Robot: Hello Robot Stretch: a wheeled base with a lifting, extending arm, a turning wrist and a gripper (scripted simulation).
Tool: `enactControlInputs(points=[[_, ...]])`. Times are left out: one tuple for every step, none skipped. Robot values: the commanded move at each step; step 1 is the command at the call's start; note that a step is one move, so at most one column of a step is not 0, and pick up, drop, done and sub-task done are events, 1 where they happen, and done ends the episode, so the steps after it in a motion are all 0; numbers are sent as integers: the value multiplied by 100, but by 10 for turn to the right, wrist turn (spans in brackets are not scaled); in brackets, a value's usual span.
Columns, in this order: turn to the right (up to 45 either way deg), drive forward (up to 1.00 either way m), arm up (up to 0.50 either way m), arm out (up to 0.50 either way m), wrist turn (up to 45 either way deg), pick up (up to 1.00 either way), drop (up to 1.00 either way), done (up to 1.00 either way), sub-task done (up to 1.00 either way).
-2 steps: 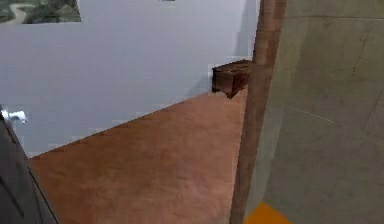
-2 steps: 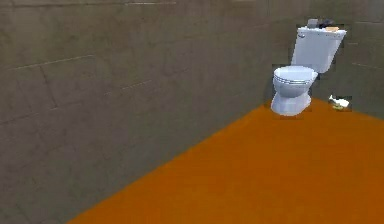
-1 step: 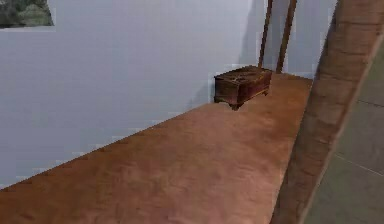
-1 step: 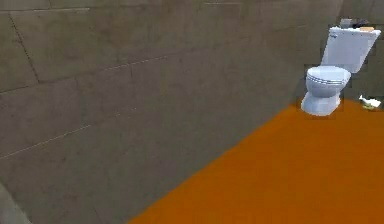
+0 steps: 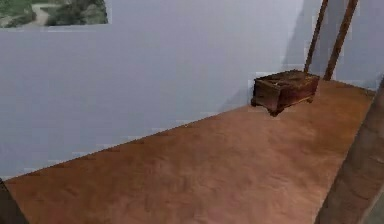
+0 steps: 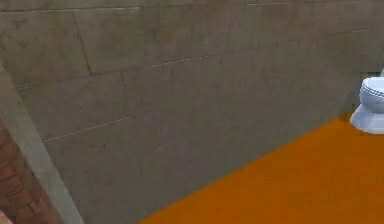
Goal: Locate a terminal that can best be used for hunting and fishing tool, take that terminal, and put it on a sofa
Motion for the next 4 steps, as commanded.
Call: enactControlInputs(points=[[0,60,0,0,0,0,0,0,0],[-360,0,0,0,0,0,0,0,0],[0,5,0,0,0,0,0,0,0],[450,0,0,0,0,0,0,0,0]])
